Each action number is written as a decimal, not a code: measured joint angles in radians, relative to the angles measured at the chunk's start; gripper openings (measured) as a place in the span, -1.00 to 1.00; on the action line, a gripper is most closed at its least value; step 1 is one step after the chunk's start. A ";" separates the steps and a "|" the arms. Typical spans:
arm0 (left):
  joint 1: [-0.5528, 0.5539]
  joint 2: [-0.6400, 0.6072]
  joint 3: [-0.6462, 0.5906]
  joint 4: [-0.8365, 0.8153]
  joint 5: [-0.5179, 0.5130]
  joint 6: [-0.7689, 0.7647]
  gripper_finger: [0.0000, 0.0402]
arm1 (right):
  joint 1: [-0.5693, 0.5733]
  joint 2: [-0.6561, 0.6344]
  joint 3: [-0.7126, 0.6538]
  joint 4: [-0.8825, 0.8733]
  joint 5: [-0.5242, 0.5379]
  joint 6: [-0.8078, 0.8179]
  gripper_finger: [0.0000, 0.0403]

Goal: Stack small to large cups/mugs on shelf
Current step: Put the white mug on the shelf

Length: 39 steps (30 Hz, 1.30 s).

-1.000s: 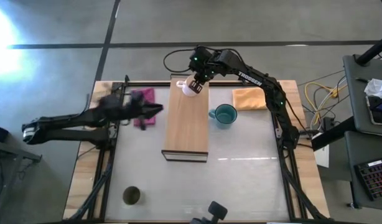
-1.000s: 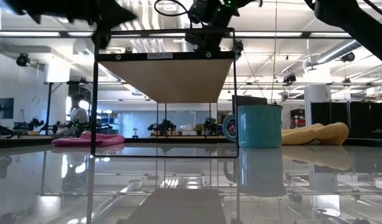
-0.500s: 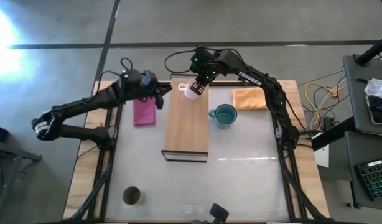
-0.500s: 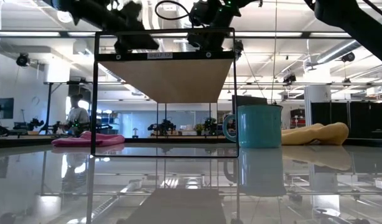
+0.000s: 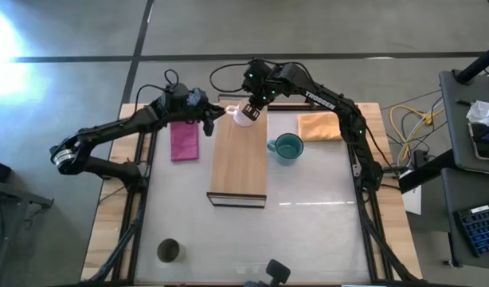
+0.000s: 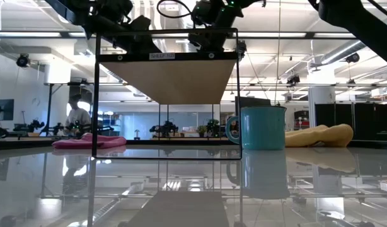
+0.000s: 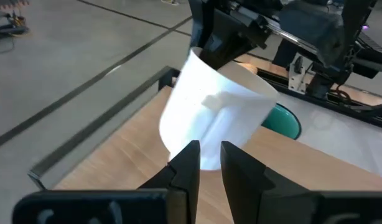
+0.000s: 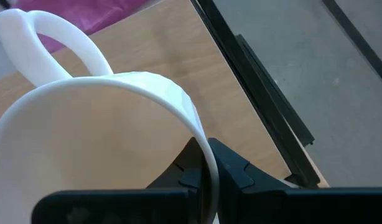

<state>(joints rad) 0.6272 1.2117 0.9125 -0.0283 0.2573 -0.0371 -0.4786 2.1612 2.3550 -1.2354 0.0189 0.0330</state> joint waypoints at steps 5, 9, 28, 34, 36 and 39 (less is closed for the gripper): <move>0.022 0.013 0.012 0.000 0.000 0.022 -0.75 | 0.000 0.000 0.000 0.001 0.000 -0.001 -0.86; 0.027 0.035 0.018 -0.001 0.008 0.028 -0.75 | 0.000 0.000 0.000 0.033 0.000 0.015 -0.68; 0.036 0.023 0.018 -0.042 0.027 0.054 -0.75 | -0.011 -0.006 0.000 0.043 0.005 0.042 -0.32; 0.039 -0.023 0.018 -0.187 0.023 0.075 -0.75 | -0.011 -0.029 0.001 0.047 0.009 0.045 -0.26; 0.039 -0.043 0.018 -0.226 0.023 0.071 -0.75 | -0.011 -0.045 0.001 0.058 0.013 0.049 -0.24; 0.036 -0.082 0.016 -0.260 0.025 0.069 -0.75 | -0.013 -0.075 0.001 0.065 0.047 0.065 -0.23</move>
<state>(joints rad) 0.6633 1.1298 0.9286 -0.2886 0.2826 0.0314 -0.4911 2.0858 2.3558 -1.1704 0.0659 0.0976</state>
